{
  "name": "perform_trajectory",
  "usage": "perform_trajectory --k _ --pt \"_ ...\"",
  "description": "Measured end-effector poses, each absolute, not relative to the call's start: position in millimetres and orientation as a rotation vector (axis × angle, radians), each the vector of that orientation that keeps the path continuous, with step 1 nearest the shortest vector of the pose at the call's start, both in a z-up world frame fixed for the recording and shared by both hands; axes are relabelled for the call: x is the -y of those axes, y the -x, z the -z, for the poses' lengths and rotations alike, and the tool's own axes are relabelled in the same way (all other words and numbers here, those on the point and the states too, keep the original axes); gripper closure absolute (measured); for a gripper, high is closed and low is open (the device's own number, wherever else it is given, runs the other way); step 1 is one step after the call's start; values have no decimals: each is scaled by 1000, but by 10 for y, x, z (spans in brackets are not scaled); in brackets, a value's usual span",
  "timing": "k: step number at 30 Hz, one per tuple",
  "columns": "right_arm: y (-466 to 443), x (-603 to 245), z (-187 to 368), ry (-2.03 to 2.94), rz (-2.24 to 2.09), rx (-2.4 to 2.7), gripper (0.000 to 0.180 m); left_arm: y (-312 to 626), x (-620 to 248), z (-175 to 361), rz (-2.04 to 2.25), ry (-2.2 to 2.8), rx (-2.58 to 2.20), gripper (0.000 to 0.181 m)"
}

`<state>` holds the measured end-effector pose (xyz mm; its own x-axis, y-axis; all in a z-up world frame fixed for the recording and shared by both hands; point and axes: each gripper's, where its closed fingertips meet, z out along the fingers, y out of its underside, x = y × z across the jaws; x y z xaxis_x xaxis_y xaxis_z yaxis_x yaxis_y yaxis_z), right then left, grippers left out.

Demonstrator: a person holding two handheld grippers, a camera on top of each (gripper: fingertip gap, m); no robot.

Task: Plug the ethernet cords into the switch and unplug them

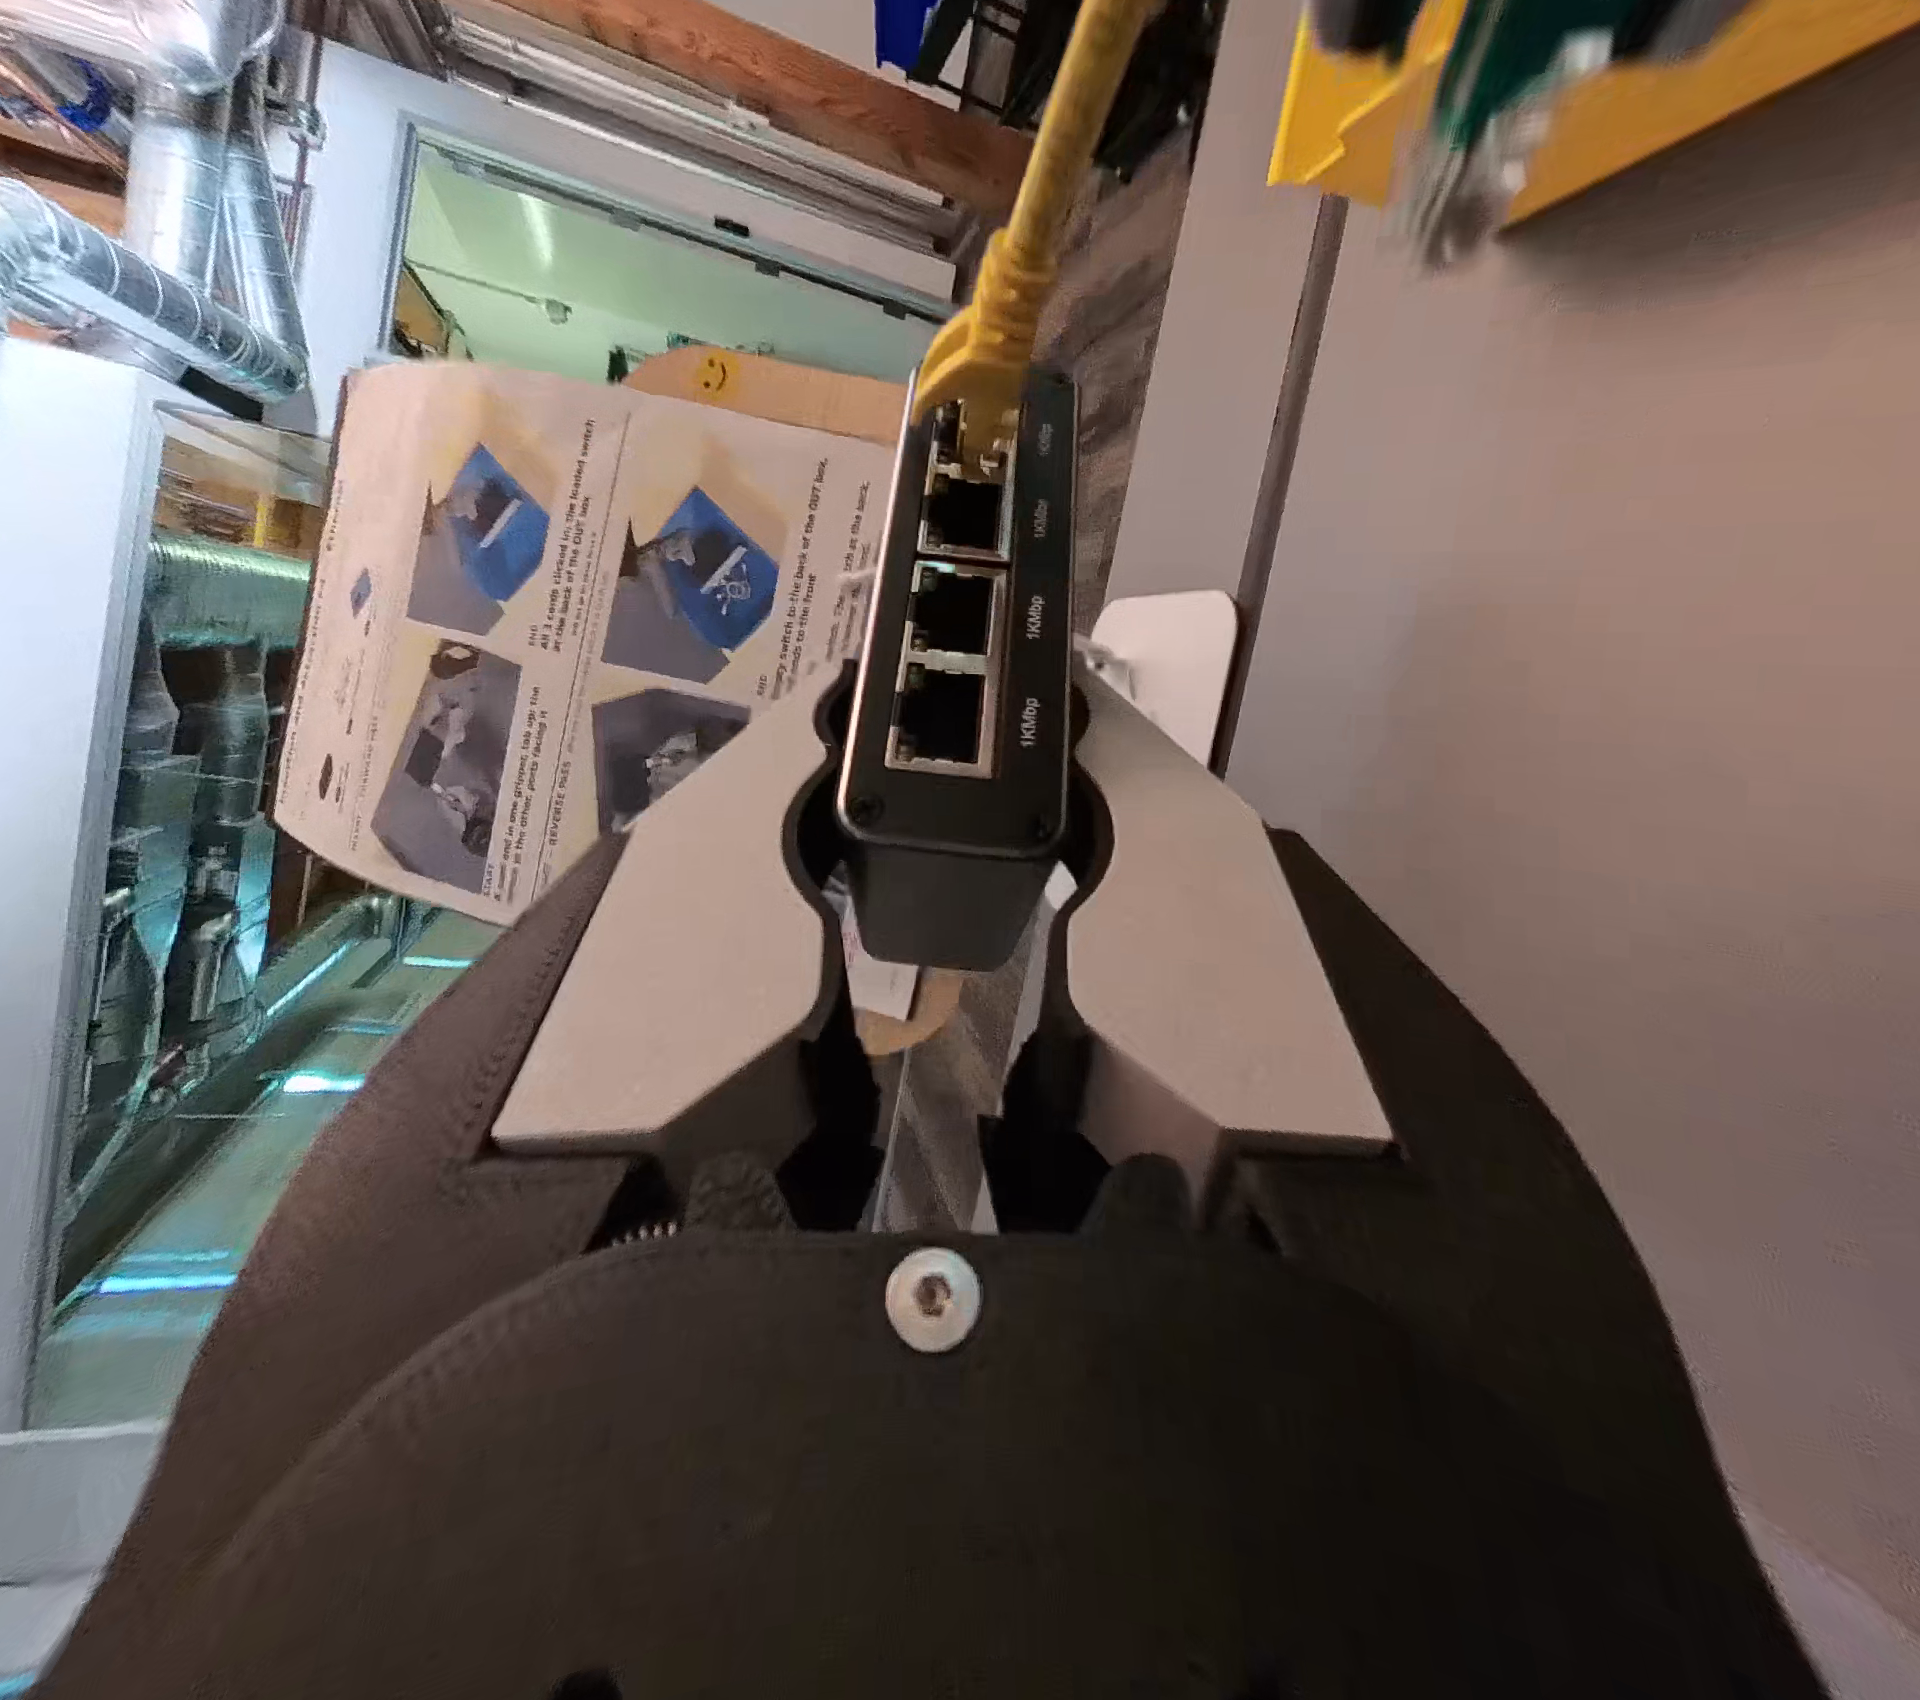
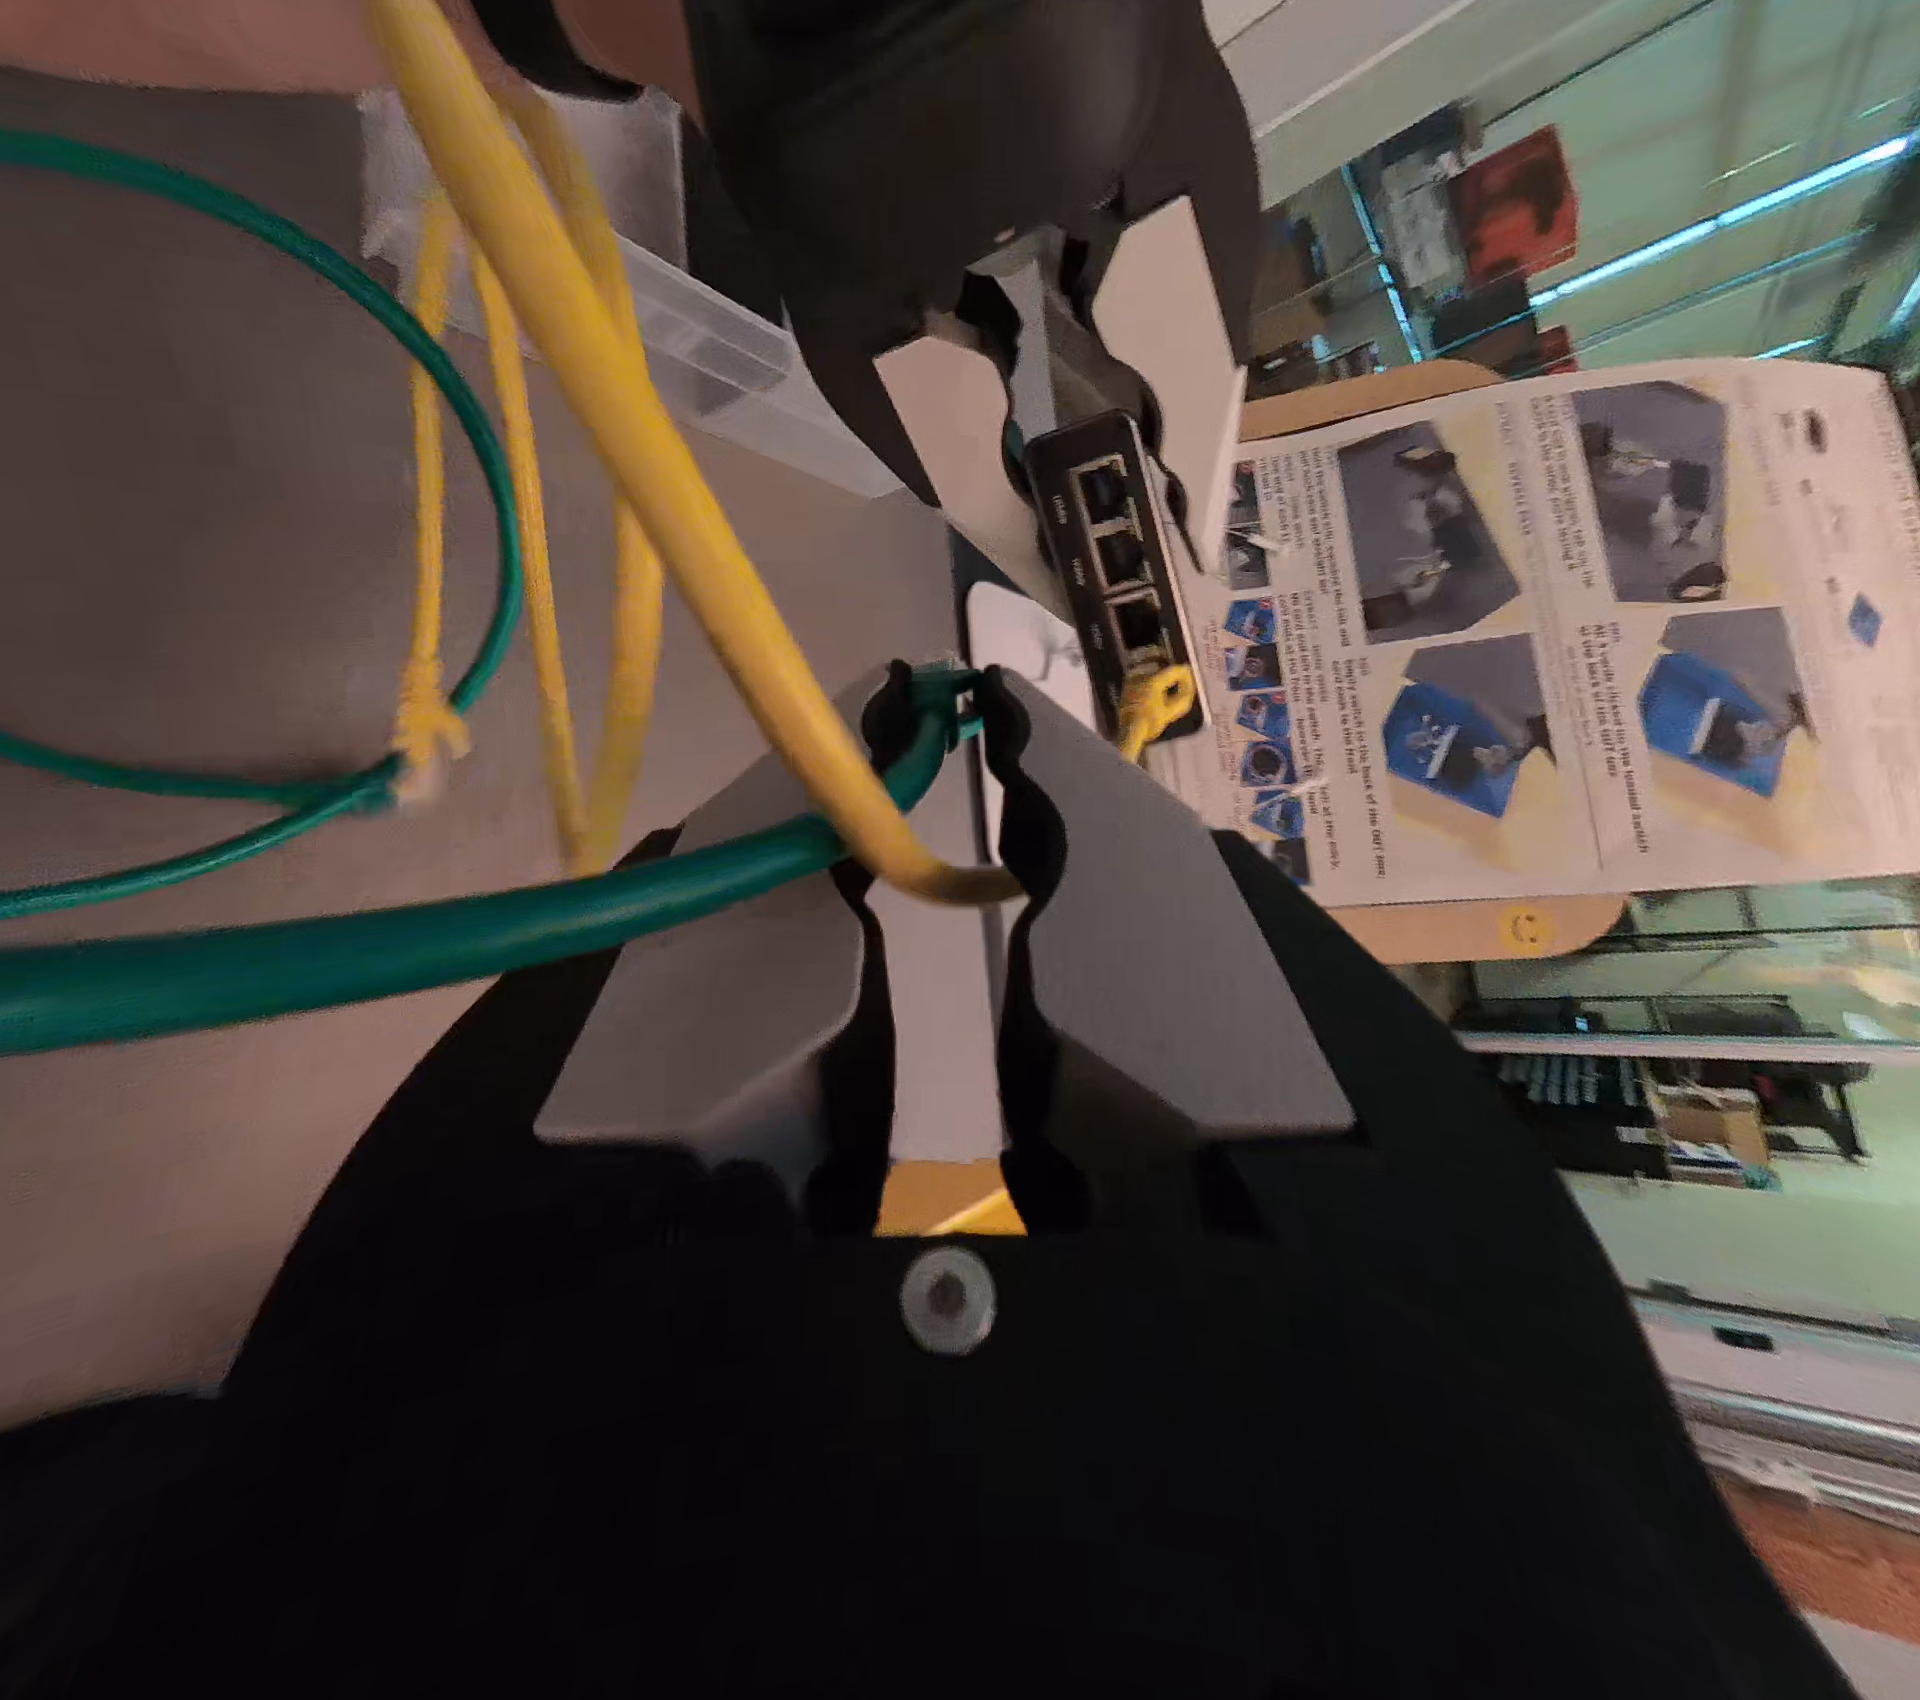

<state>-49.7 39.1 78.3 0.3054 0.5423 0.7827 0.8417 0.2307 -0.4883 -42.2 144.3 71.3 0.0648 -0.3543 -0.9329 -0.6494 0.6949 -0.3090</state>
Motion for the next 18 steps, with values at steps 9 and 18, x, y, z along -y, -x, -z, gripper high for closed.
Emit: perform_trajectory --k 9,18 --pt "395 -441 -725 1359 496 1431 153 493 -1477 -646 -237 864 -1568 147" --pt "138 -863 -564 1353 642 1381 126 448 -1559 -440 -215 892 -1626 148"
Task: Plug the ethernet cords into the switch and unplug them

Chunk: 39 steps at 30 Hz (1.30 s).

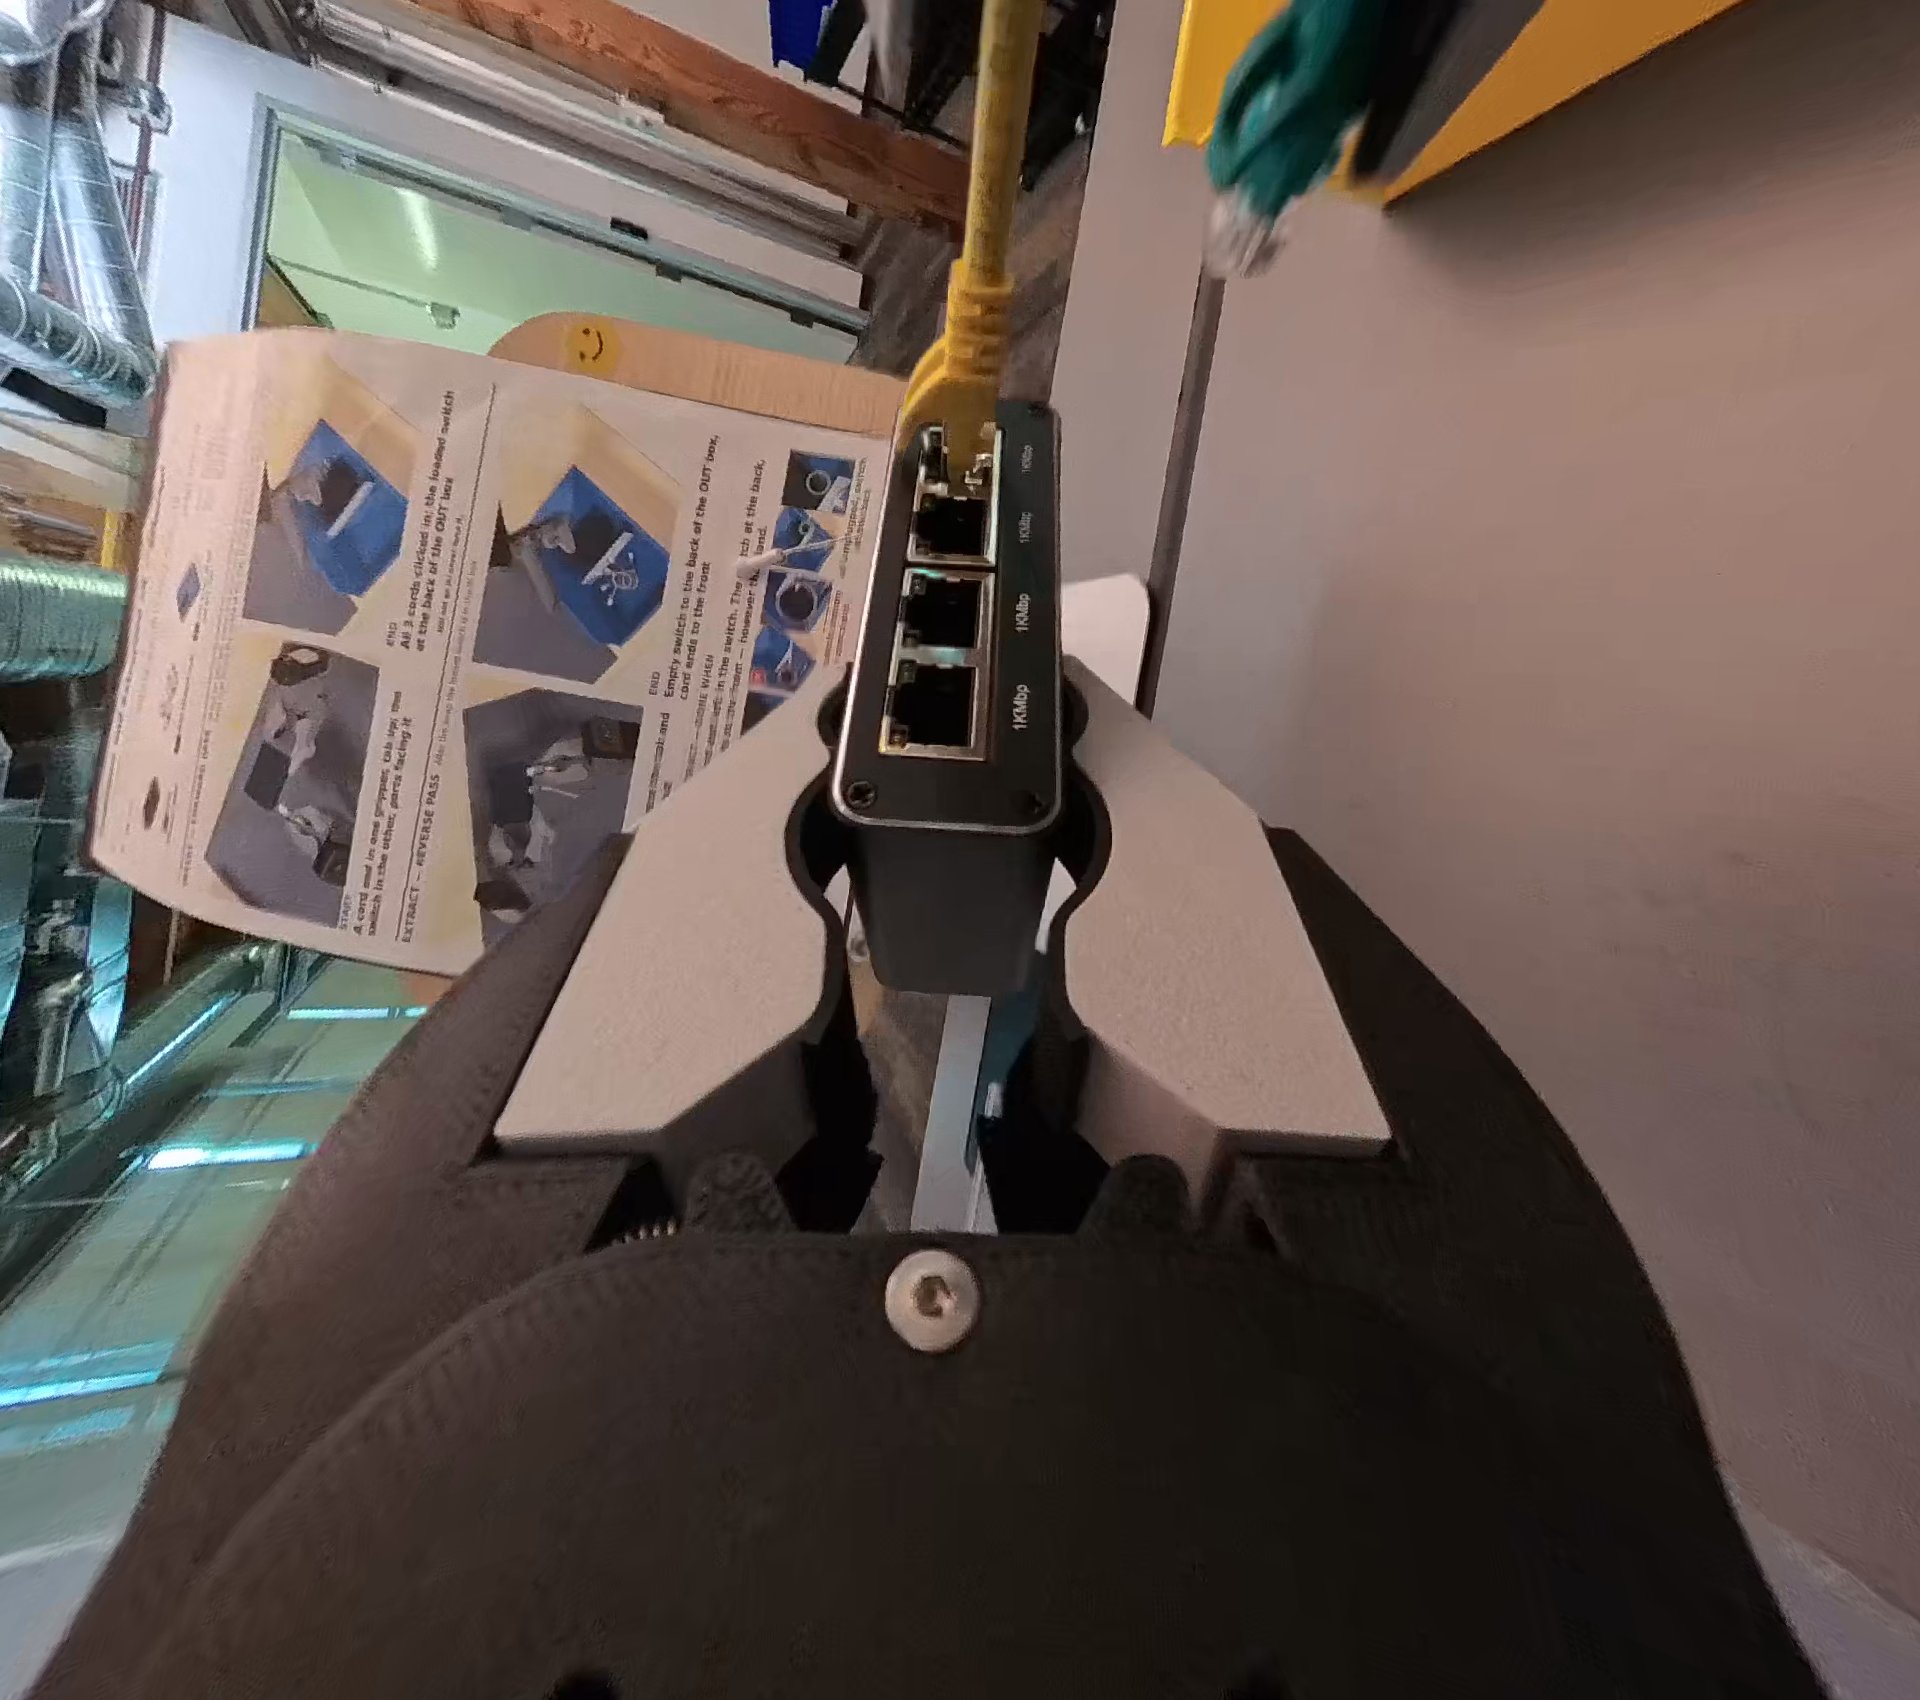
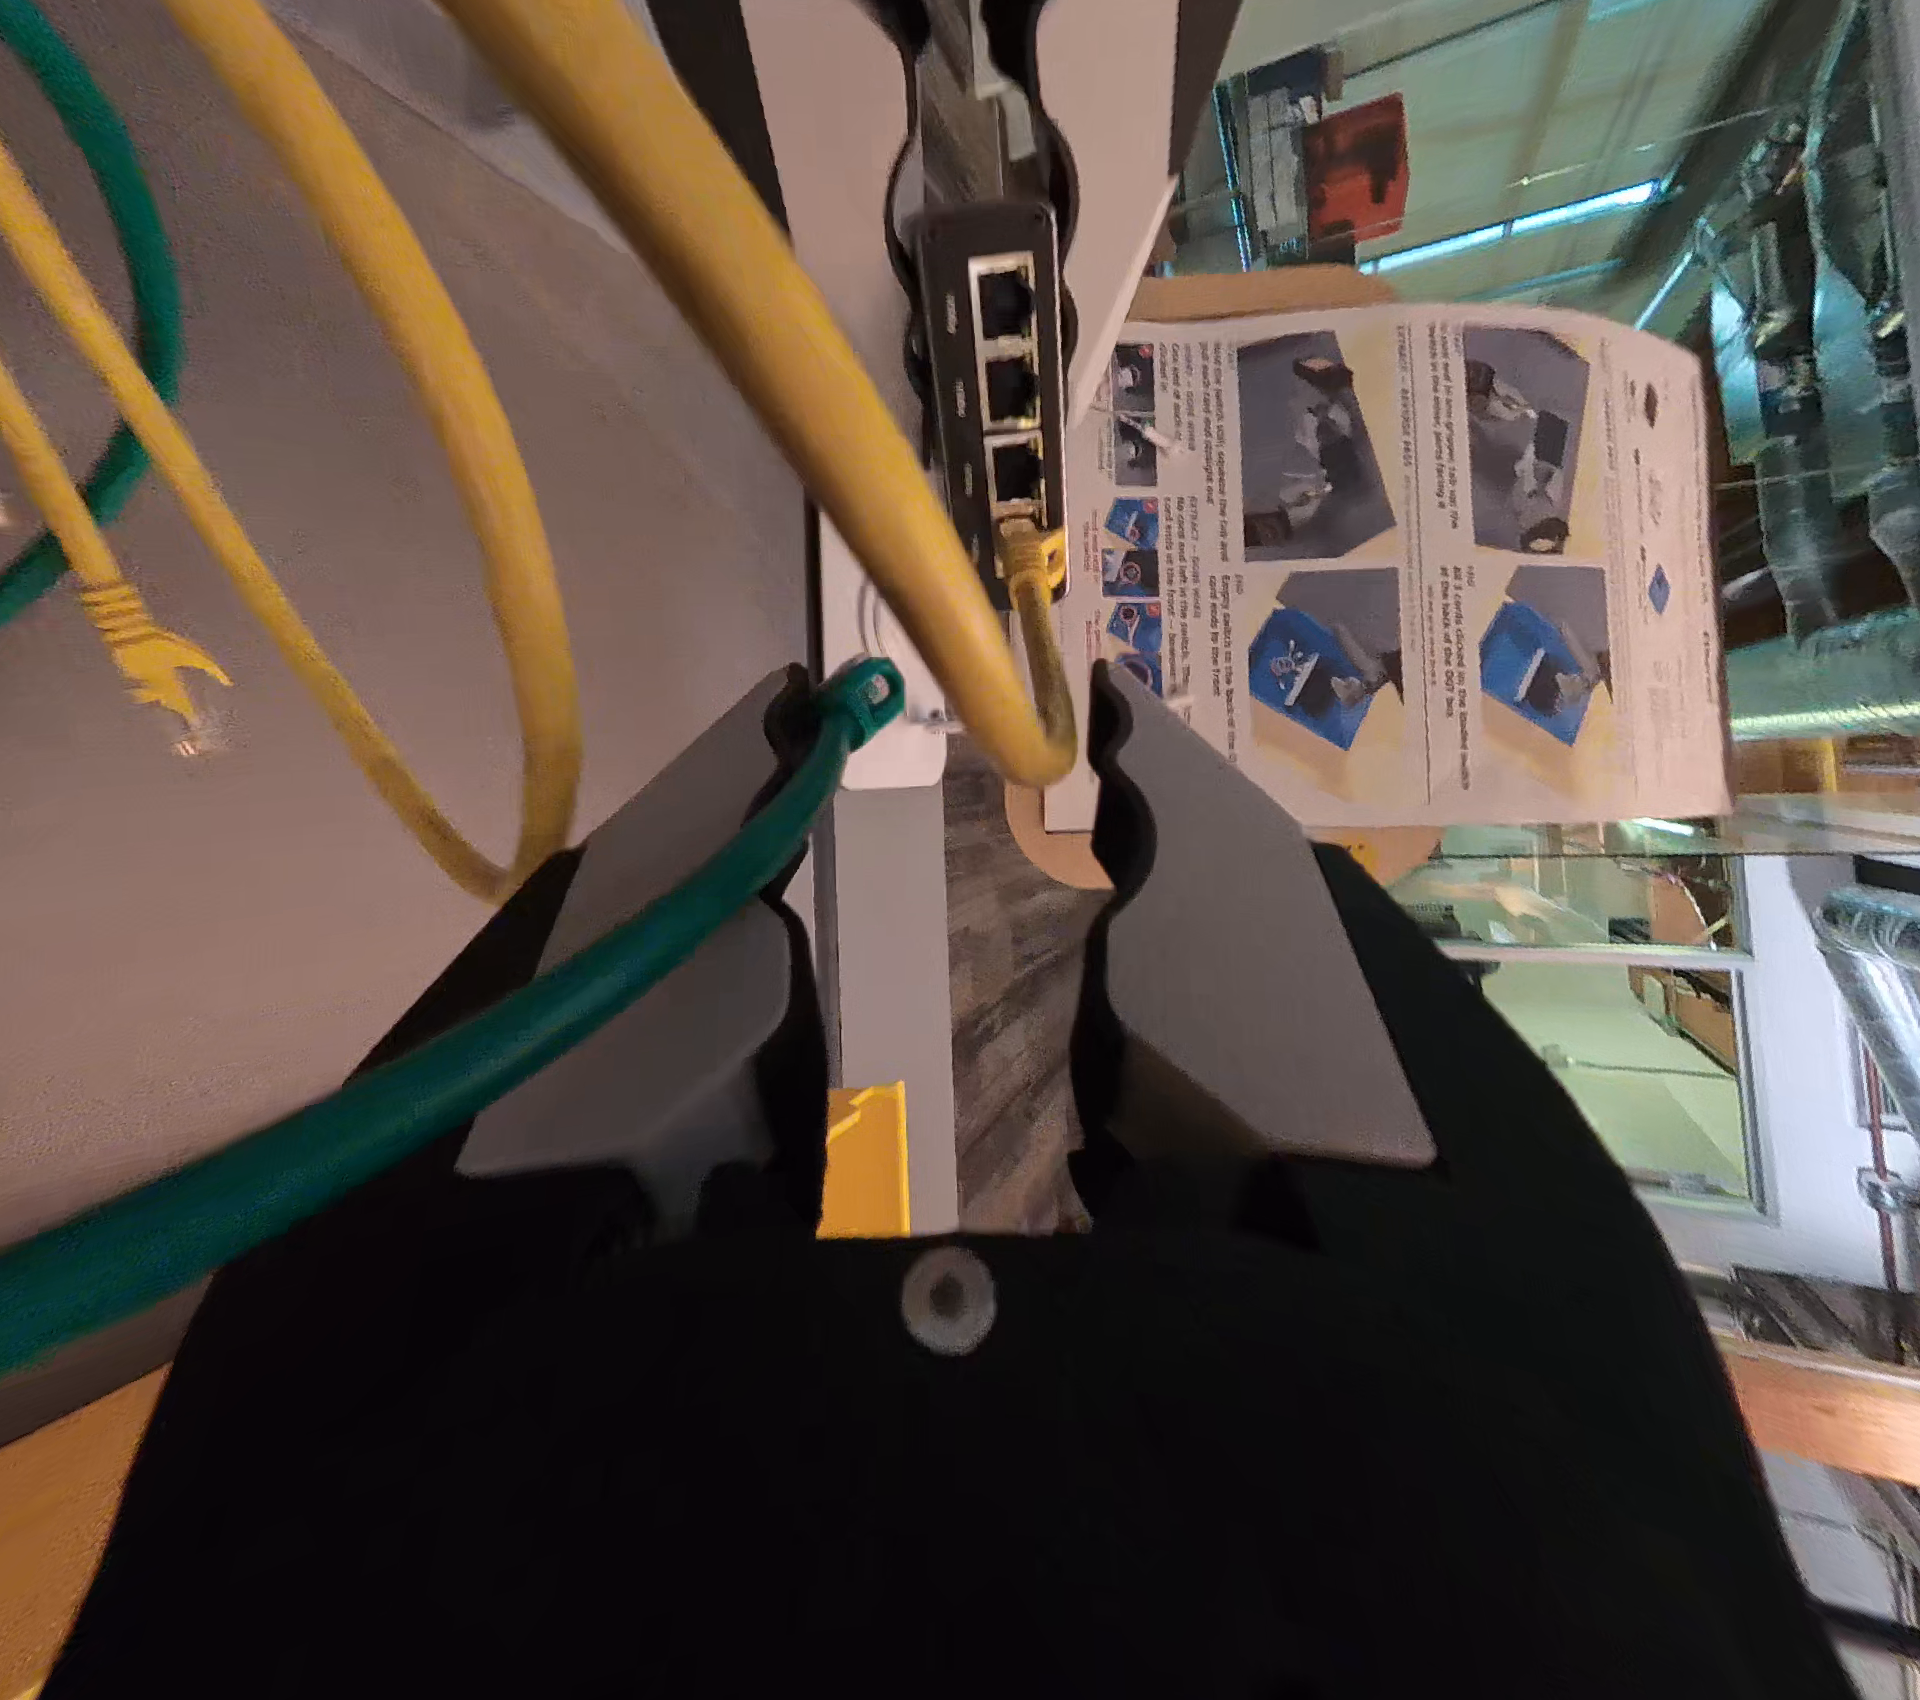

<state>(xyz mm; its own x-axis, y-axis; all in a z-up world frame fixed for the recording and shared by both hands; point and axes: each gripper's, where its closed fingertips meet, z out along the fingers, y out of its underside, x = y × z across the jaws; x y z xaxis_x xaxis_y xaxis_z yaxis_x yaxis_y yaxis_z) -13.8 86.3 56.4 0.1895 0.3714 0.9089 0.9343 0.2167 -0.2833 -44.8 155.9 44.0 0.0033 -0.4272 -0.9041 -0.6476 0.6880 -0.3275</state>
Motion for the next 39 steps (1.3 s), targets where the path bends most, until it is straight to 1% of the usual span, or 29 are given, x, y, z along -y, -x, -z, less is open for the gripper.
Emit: perform_trajectory --k 3,6,9,19,21,22,26,30,33,36,39 --pt "50 -999 -485 1358 691 1372 124 383 -1426 -482 -156 856 -1632 148" --pt "175 -942 -563 1289 622 1361 133 363 -1393 -469 -168 841 -1646 148" --pt "200 -875 -578 1312 582 1370 134 366 -1403 -458 -185 833 -1650 148" --pt "-172 -1020 -176 1559 498 1393 136 747 -1584 -768 -139 891 -1525 148" --pt "-207 -1008 -176 1564 464 1385 146 843 -1606 -851 -132 900 -1493 148" --pt "-226 -981 -176 1570 447 1390 162 888 -1610 -891 -126 904 -1479 148" --pt "-470 -927 -254 1642 479 1329 163 1070 -1575 -1106 -94 909 -1406 148" --pt "-967 -870 -470 1728 638 1155 162 1242 -1453 -1339 -22 893 -1336 148" --pt "-1106 -766 -803 1695 691 1008 162 1336 -1390 -1432 5 887 -1310 148" --pt "-1172 -748 -1183 1667 779 966 162 1405 -1385 -1487 19 890 -1288 148" --pt "-1360 -780 -1685 1704 921 950 163 1431 -1386 -1515 41 891 -1273 148"
